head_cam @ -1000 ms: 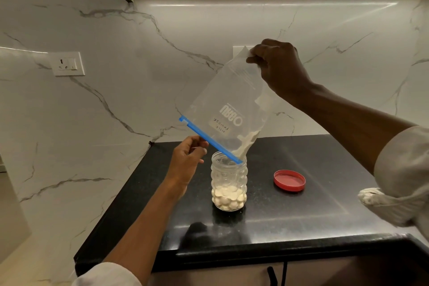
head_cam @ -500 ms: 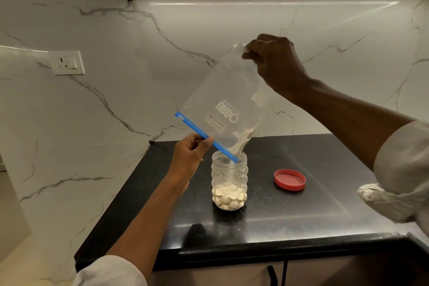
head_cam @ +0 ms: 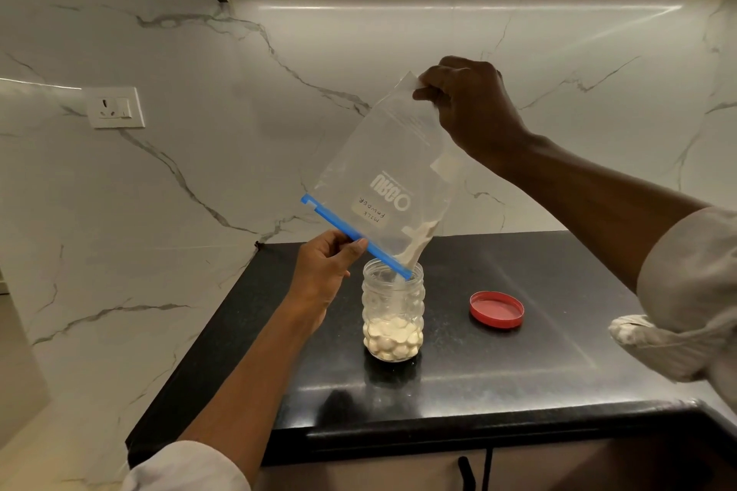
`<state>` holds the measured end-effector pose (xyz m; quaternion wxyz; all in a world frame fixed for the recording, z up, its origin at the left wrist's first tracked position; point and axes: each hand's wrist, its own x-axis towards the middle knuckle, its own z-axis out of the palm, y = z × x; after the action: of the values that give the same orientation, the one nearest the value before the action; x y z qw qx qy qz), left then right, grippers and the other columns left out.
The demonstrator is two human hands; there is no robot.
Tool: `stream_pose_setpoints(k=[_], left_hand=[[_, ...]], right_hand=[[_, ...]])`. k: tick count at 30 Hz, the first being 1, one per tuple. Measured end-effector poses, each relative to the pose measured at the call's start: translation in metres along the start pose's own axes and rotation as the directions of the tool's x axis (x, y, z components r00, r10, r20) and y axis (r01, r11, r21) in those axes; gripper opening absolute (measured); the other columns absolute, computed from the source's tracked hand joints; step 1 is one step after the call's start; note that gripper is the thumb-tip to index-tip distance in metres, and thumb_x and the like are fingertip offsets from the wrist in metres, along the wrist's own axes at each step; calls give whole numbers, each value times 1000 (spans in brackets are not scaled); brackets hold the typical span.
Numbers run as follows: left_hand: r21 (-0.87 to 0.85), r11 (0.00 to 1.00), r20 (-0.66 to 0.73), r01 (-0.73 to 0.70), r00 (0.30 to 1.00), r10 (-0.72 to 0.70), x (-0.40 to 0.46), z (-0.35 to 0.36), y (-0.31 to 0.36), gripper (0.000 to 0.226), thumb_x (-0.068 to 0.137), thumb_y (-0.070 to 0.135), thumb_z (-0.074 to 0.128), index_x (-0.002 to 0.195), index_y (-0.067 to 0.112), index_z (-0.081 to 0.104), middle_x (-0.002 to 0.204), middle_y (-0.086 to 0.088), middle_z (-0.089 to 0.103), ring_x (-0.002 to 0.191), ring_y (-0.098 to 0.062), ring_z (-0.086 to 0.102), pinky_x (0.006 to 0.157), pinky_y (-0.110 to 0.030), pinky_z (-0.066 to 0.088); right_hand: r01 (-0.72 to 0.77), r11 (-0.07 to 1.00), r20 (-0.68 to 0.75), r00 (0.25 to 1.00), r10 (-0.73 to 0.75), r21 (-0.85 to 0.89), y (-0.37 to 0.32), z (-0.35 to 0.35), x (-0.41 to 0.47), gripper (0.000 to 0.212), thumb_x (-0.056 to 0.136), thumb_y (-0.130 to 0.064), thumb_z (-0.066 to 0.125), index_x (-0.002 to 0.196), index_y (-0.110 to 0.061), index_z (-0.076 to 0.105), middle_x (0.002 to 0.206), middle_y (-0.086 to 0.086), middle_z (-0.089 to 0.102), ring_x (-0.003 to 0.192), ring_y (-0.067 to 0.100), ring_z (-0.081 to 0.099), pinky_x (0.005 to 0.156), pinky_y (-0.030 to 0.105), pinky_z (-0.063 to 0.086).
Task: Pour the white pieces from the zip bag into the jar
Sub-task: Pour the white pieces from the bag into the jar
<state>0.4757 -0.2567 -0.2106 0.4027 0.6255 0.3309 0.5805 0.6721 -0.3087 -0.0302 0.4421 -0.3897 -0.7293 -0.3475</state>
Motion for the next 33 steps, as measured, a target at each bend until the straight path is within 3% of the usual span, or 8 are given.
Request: stream_pose_setpoints(k=[6,10,19,23,29,33], left_hand=[[-5,1000,14,-18,1000,18,-6,2,-1,12,88,20,70,98,26,68,89,14,73,80,1,68,60,-11,51],[-14,999,-1,-36,999,36,-4,1,1,13,88,18,70,95,29,69,83,17,73,78,2,68,60,-10,50],[-7,997,-67,-76,995,76,-2,1,3,13,89,18,70,93,30,70,87,3,72,70,3,61,61,-9,49],[-28,997,-96,-65,993,62,1,2,2,11,89,20,71,91,30,71,80,14,73,71,6,63,62,-7,48],[-31,999,-95,-25,995,22,-7,3,-9,8,89,20,70,96,22,73,83,12,74,67,7,62,61,-10,49],[-13,1000,-71,-26,997,25,-10,5,-12,9,89,20,69,97,25,71,86,14,74,74,5,65,62,-9,50]], right_hand=[[-32,999,26,999,31,27,4,2,-5,12,91,-5,62,94,0,73,89,12,71,80,24,68,75,41,56],[-30,999,22,999,30,33,5,3,-2,12,91,-4,62,93,1,72,89,12,71,80,24,68,75,38,56],[-43,998,33,999,42,41,8,6,1,11,90,0,60,90,3,71,88,14,70,82,25,68,75,41,56],[-43,998,-1,999,43,48,9,6,8,12,91,-3,60,90,2,71,88,12,71,82,25,69,75,42,56],[-171,985,37,984,172,-29,14,9,-3,19,93,-33,62,94,-17,71,93,-3,72,82,19,65,70,32,50],[-255,964,90,961,262,-78,23,8,-11,39,87,-49,65,110,-17,66,106,7,72,92,28,66,76,36,51]])
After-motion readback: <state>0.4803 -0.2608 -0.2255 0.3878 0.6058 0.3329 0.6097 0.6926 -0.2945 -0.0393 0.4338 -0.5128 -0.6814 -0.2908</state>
